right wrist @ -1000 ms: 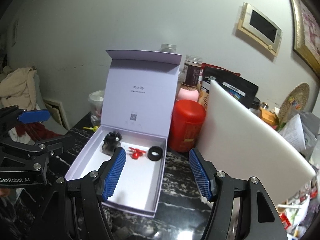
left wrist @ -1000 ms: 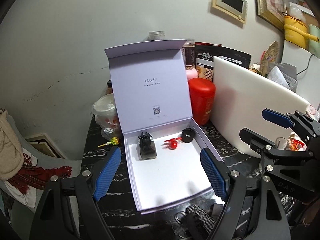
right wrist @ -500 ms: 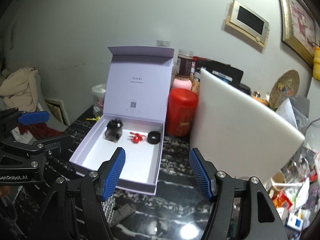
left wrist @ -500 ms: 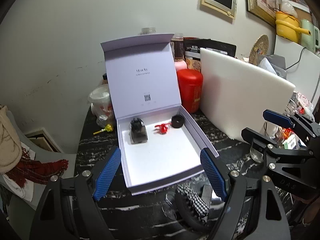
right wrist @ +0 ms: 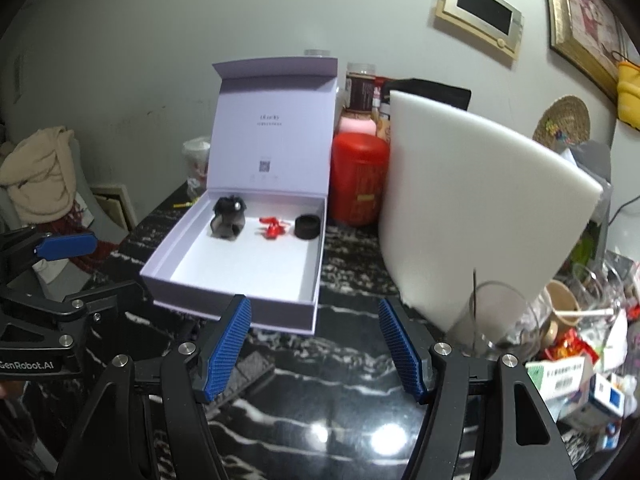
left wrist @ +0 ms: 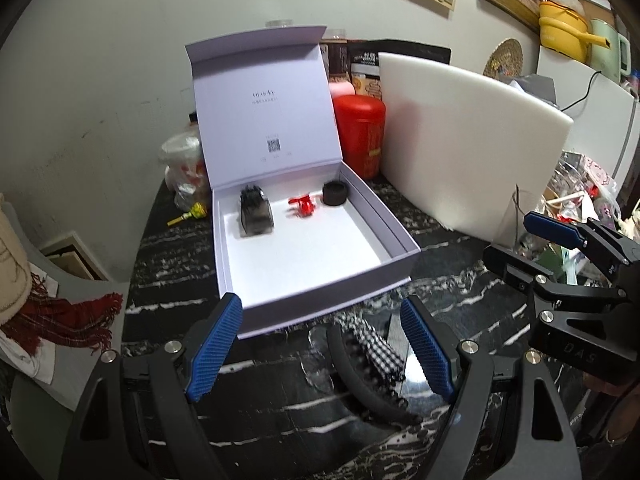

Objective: Organize rigid objects
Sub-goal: 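Withdraw both tools from the box toward the objects on the table, then grasp the black comb with the left tool while the right tool grasps the black printed box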

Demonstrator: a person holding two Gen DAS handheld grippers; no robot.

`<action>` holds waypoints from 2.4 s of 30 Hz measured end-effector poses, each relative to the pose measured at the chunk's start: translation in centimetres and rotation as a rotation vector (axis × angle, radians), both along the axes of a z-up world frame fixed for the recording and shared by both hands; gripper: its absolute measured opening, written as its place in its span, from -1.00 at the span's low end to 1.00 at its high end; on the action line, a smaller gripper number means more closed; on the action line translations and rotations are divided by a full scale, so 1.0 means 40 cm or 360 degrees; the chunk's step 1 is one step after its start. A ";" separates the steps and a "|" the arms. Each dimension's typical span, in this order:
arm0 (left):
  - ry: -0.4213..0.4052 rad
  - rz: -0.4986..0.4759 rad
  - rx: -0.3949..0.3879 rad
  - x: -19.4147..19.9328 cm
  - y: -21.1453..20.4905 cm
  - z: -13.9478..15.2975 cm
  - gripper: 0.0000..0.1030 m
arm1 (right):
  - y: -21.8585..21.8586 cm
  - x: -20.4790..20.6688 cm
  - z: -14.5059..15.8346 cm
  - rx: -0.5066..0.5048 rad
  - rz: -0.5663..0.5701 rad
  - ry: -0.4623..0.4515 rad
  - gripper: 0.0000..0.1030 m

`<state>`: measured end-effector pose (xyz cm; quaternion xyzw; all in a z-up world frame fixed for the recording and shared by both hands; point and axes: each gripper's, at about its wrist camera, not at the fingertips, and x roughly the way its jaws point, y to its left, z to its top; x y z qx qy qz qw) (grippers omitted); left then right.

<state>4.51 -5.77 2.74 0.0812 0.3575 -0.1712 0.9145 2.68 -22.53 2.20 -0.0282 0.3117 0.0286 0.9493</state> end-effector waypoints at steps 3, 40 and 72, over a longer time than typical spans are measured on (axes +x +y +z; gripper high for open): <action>0.0027 -0.0018 0.0015 -0.011 -0.001 -0.022 0.59 | 0.004 -0.012 -0.024 0.0011 0.0006 0.0025 0.30; 0.0346 -0.0156 -0.0045 0.002 -0.041 -0.242 -0.16 | -0.020 -0.010 -0.236 0.0191 0.0044 0.0327 0.30; 0.0347 0.0003 -0.0046 -0.042 0.111 -0.265 -0.20 | 0.099 0.005 -0.297 0.0442 0.0144 0.0550 0.55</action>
